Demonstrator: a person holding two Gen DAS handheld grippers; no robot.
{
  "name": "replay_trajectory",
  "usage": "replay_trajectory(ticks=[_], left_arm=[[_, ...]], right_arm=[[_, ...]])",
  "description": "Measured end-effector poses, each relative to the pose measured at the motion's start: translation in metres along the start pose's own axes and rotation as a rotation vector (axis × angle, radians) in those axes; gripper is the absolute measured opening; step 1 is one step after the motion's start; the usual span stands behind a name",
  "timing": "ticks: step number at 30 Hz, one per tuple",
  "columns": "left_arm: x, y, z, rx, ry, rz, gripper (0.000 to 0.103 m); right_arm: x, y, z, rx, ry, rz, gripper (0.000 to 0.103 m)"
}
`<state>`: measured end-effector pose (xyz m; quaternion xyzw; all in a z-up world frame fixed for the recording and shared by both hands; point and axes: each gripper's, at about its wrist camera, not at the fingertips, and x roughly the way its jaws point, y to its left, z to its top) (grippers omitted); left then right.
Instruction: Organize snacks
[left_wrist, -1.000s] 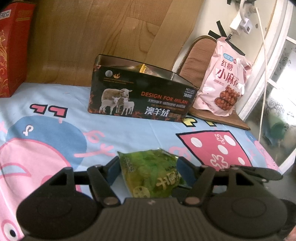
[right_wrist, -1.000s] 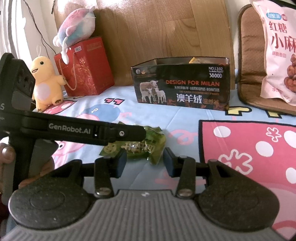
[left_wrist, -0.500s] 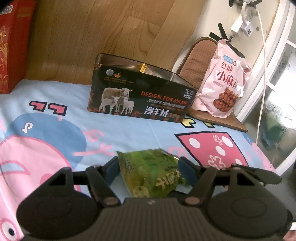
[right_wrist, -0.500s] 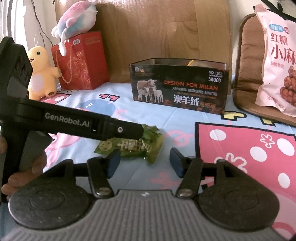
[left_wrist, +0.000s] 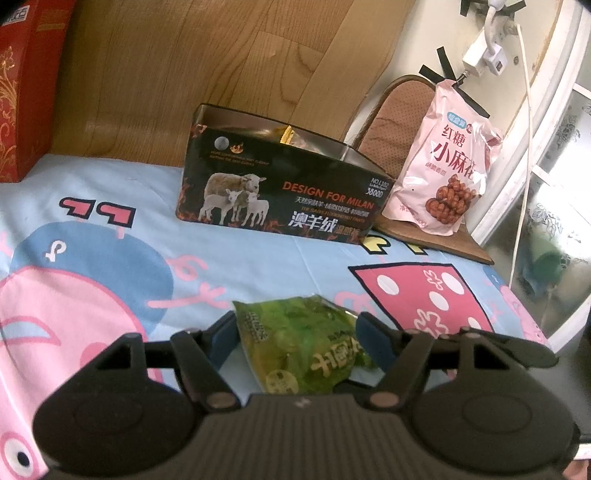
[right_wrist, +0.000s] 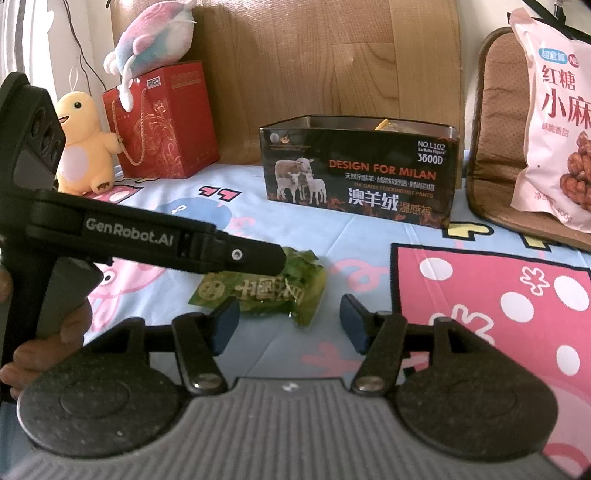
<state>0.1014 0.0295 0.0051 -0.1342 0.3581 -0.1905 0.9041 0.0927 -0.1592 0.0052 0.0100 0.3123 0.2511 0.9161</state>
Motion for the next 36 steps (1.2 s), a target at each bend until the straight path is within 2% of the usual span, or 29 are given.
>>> replay_trajectory(ticks=[12, 17, 36], left_arm=[[-0.0009, 0.0023, -0.0006, -0.012, 0.002, -0.014, 0.075], [-0.0012, 0.0017, -0.0003, -0.009, 0.005, -0.019, 0.080], [-0.0011, 0.0015, -0.0002, -0.001, 0.009, -0.026, 0.082]], right_arm=[[-0.0001, 0.0004, -0.0002, 0.002, 0.000, -0.002, 0.064], [0.0002, 0.0004, -0.0003, 0.002, -0.001, -0.002, 0.064], [0.0006, 0.0017, -0.0007, -0.007, 0.002, -0.004, 0.065]])
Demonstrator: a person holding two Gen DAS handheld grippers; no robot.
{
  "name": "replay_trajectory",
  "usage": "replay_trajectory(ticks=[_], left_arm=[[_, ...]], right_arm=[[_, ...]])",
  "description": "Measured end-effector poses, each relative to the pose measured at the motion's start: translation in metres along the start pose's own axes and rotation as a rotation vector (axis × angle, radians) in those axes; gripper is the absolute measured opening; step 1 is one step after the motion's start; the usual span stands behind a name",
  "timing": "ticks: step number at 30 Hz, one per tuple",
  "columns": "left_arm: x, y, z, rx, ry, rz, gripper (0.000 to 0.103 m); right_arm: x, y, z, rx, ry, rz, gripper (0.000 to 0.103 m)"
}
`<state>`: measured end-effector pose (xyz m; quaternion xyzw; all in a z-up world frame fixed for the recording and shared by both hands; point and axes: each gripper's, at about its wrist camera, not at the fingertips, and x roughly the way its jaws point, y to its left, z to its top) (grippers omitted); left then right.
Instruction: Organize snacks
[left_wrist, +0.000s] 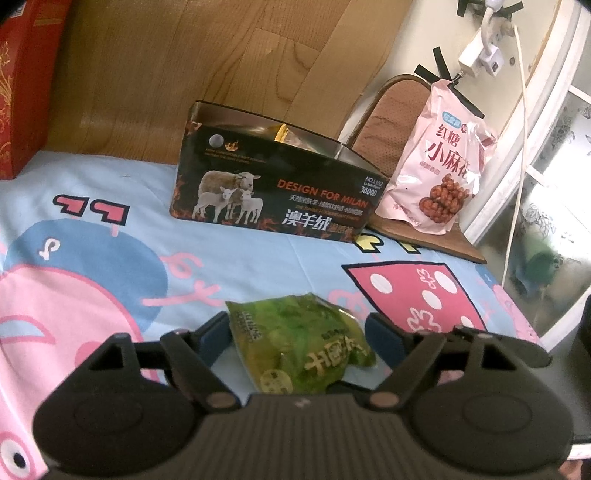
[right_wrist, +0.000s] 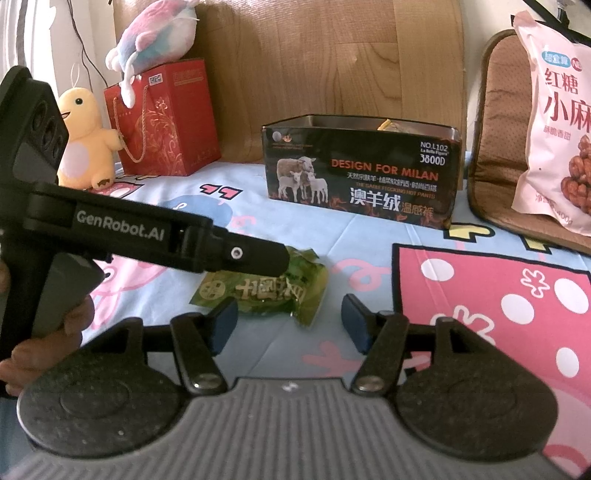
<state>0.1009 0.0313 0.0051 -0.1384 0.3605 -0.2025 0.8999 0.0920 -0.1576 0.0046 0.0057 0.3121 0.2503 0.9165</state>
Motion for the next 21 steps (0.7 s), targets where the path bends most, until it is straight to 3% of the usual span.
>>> replay_trajectory(ticks=[9, 21], left_arm=[[-0.0005, -0.0014, -0.0006, 0.002, 0.003, -0.010, 0.094], [-0.0021, -0.0011, -0.0006, -0.006, 0.005, -0.007, 0.095]], right_arm=[[-0.0002, 0.0002, 0.0001, 0.000, 0.000, -0.001, 0.065], [-0.0005, 0.0002, -0.0001, 0.001, 0.000, -0.002, 0.066]])
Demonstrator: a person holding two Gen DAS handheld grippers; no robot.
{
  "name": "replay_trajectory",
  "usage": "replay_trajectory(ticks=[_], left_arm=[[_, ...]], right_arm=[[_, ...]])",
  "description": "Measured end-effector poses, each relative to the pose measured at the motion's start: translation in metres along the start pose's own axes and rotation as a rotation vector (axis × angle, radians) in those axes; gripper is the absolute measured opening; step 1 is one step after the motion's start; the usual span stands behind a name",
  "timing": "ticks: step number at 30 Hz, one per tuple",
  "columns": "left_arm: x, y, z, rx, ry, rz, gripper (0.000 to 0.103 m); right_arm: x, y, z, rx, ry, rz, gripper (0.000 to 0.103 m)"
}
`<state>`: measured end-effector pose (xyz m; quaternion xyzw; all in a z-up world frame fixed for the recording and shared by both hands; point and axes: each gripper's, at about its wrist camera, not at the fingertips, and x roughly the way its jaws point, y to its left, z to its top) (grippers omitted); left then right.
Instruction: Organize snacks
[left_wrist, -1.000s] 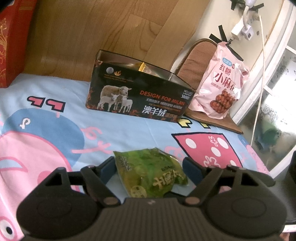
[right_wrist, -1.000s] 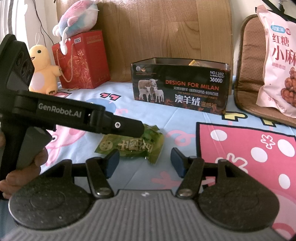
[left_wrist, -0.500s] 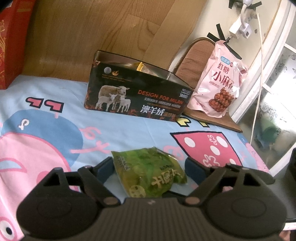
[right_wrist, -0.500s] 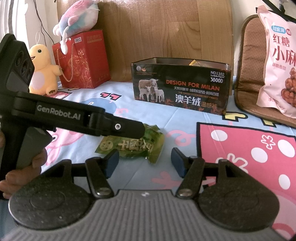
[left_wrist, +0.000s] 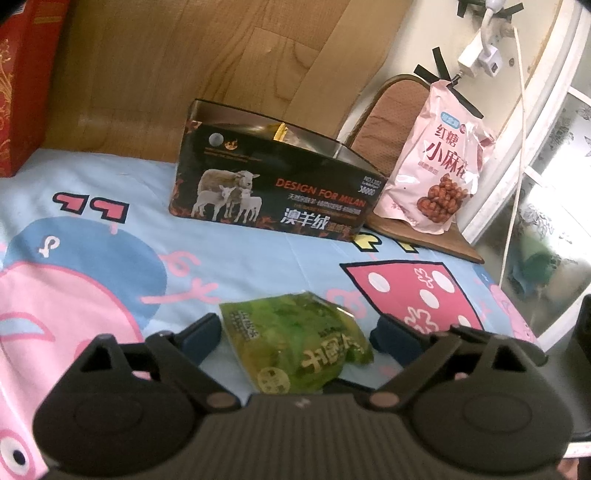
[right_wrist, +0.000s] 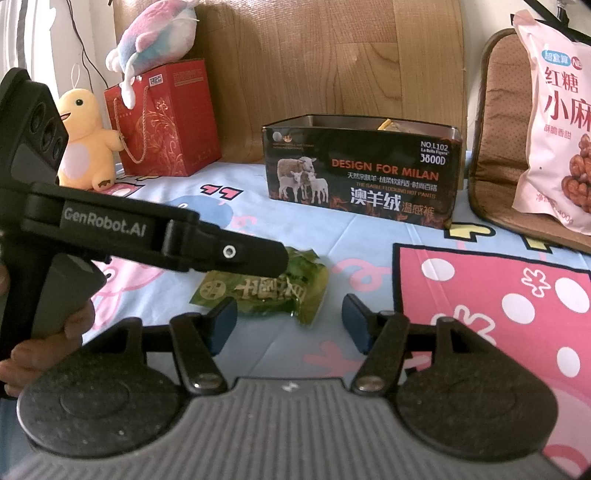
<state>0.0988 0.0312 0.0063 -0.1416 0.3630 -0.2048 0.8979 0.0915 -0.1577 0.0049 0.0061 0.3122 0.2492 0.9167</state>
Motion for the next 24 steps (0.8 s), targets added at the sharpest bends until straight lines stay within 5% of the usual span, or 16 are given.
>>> replay_trajectory(ticks=[15, 24], left_arm=[[-0.0025, 0.0011, 0.0002, 0.002, 0.004, 0.015, 0.085], [-0.0024, 0.0021, 0.0009, 0.002, 0.012, 0.019, 0.057]], right_arm=[[-0.0002, -0.0004, 0.0000, 0.001, 0.000, 0.002, 0.066], [0.0001, -0.0005, 0.0001, -0.001, 0.000, 0.001, 0.066]])
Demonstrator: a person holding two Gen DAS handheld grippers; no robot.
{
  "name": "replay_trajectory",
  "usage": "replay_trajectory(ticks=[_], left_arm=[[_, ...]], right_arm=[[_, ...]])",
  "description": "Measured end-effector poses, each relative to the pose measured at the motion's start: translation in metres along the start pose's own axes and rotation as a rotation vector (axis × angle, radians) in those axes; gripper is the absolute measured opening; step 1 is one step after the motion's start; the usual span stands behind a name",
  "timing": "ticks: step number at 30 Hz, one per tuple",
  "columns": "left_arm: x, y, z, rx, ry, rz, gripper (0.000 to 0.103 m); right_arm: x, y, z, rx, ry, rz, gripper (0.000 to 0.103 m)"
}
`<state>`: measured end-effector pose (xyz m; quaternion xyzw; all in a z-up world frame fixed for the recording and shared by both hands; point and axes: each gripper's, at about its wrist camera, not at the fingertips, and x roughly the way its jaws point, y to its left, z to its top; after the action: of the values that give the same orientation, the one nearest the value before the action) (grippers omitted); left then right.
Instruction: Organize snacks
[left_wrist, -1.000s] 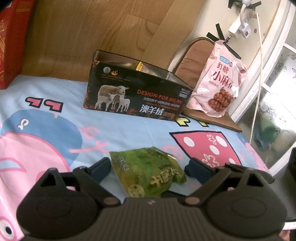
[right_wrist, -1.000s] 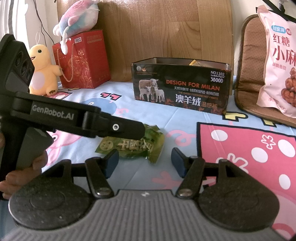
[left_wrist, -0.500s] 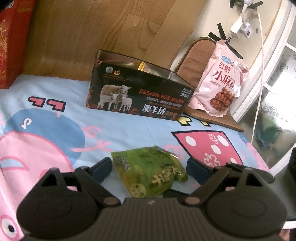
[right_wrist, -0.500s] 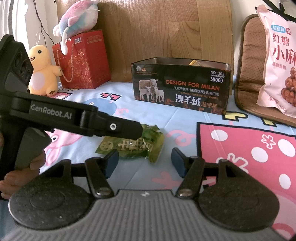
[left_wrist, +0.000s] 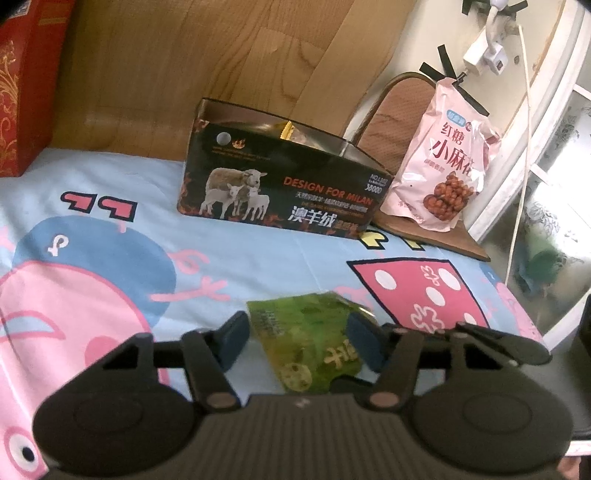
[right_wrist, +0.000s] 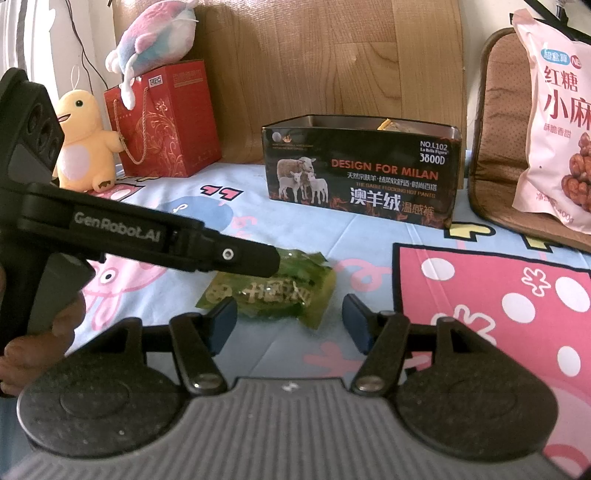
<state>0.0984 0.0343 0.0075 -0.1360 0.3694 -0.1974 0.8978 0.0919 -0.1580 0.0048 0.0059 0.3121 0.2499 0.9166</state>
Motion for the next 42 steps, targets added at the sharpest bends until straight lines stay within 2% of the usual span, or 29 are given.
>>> replay_trajectory(ticks=[8, 17, 22, 34, 42], left_arm=[[0.0007, 0.0007, 0.0005, 0.003, 0.001, 0.011, 0.047], [0.0005, 0.0011, 0.0004, 0.004, 0.002, 0.003, 0.051], [0.0008, 0.0007, 0.0002, 0.007, 0.001, 0.002, 0.052], [0.0012, -0.0012, 0.0000, 0.011, 0.001, 0.001, 0.054], [0.0018, -0.0005, 0.0004, 0.018, 0.000, 0.008, 0.047]], right_arm=[[0.0006, 0.0021, 0.0007, -0.013, 0.003, -0.005, 0.066], [0.0020, 0.0005, 0.0010, -0.027, 0.006, -0.005, 0.066], [0.0034, 0.0024, 0.0012, -0.049, 0.013, -0.011, 0.071], [0.0058, 0.0059, 0.0008, -0.091, 0.021, -0.035, 0.072], [0.0063, 0.0075, 0.0006, -0.100, 0.014, -0.043, 0.066]])
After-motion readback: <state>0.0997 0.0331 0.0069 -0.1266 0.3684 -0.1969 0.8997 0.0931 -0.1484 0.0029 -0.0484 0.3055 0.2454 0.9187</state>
